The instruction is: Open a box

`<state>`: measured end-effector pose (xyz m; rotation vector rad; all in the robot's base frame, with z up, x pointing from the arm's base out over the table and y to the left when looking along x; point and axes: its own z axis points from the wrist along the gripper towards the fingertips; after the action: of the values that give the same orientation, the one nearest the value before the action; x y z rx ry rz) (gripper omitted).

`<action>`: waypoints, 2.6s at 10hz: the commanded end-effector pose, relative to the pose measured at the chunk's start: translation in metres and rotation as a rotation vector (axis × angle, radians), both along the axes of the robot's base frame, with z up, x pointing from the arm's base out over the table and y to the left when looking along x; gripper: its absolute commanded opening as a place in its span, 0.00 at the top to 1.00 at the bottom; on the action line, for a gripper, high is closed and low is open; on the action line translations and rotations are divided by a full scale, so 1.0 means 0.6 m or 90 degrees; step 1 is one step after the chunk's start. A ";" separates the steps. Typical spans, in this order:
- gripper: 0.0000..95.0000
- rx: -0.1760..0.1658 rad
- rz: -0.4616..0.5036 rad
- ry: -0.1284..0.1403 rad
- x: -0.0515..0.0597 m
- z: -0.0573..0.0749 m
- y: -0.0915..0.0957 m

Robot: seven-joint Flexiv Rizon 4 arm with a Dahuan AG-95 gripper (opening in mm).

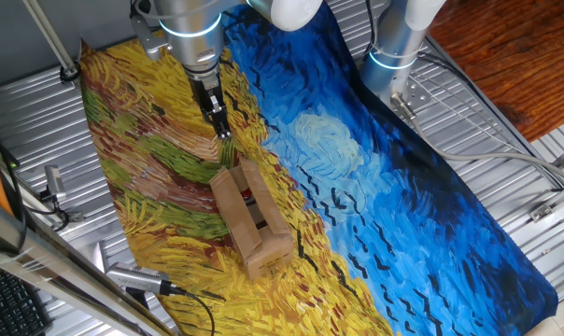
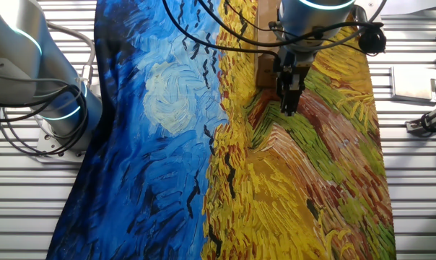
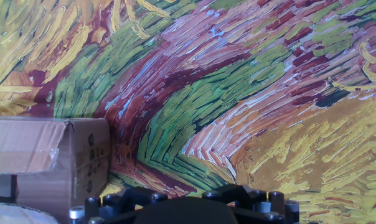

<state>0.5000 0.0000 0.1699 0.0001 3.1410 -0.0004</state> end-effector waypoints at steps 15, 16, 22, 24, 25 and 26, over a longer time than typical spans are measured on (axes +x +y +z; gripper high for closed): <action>1.00 0.020 0.033 -0.004 -0.001 0.000 0.000; 1.00 0.020 0.097 -0.005 -0.001 0.000 0.000; 1.00 0.022 0.131 -0.008 -0.028 0.016 -0.044; 1.00 0.022 0.142 -0.002 -0.040 0.027 -0.079; 1.00 0.027 0.148 -0.001 -0.043 0.031 -0.099; 1.00 0.029 0.152 0.000 -0.043 0.033 -0.109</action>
<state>0.4714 -0.0679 0.1901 -0.3750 3.1142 0.0696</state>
